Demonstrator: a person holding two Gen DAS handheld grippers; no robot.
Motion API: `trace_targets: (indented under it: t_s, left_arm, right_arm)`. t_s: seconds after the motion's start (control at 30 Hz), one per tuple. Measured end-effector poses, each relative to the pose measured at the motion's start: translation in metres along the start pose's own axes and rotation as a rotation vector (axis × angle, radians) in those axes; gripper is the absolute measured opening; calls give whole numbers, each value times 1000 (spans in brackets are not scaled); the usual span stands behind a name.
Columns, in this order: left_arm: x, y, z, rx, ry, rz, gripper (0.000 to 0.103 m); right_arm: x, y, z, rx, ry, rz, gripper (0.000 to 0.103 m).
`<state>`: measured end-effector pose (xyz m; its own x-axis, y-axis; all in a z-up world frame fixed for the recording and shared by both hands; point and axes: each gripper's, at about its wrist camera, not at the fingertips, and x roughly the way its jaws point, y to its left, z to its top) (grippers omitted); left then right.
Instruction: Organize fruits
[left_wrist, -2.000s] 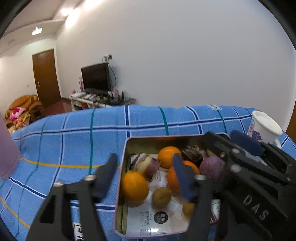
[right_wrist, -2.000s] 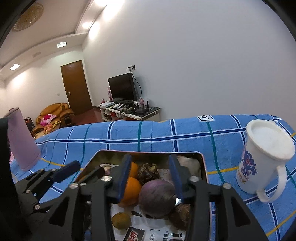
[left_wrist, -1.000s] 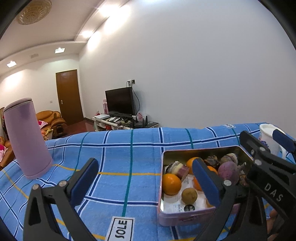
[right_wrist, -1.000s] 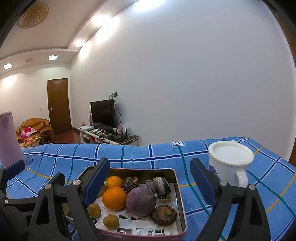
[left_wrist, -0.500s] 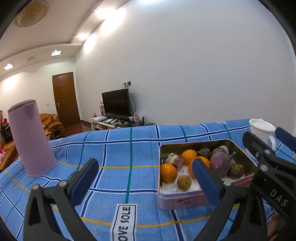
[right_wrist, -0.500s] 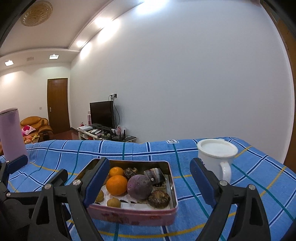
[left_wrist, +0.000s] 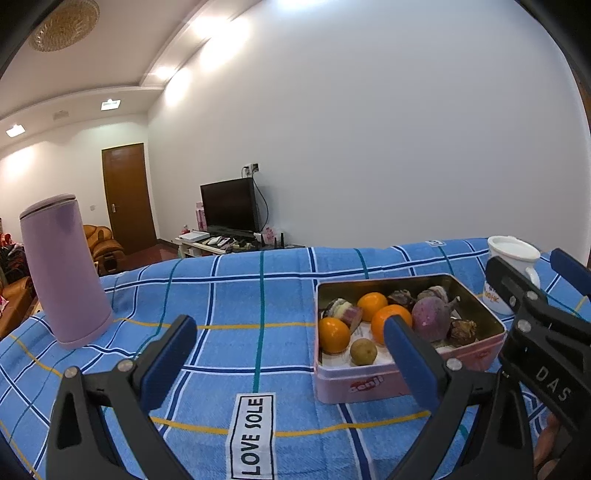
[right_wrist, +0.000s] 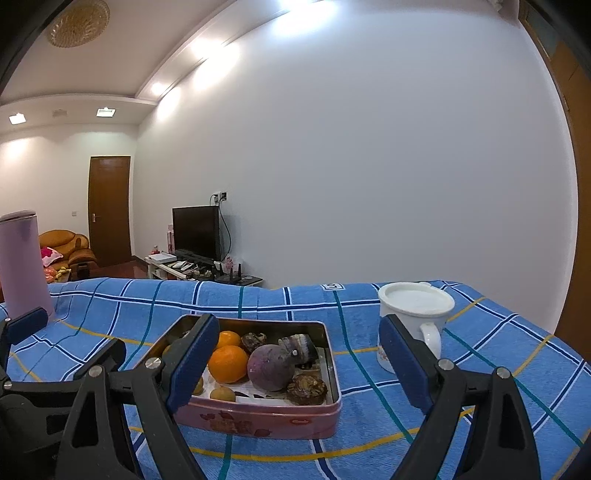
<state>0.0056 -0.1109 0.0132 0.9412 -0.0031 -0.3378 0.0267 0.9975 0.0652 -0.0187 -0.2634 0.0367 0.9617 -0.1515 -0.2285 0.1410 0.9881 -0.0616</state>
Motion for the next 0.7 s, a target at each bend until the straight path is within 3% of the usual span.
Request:
trace_targets:
  t_s: [0.7]
  left_arm:
    - [0,4,0,-11,6,5,103]
  right_arm:
    - [-3,1,0,-9,-5,-7,90]
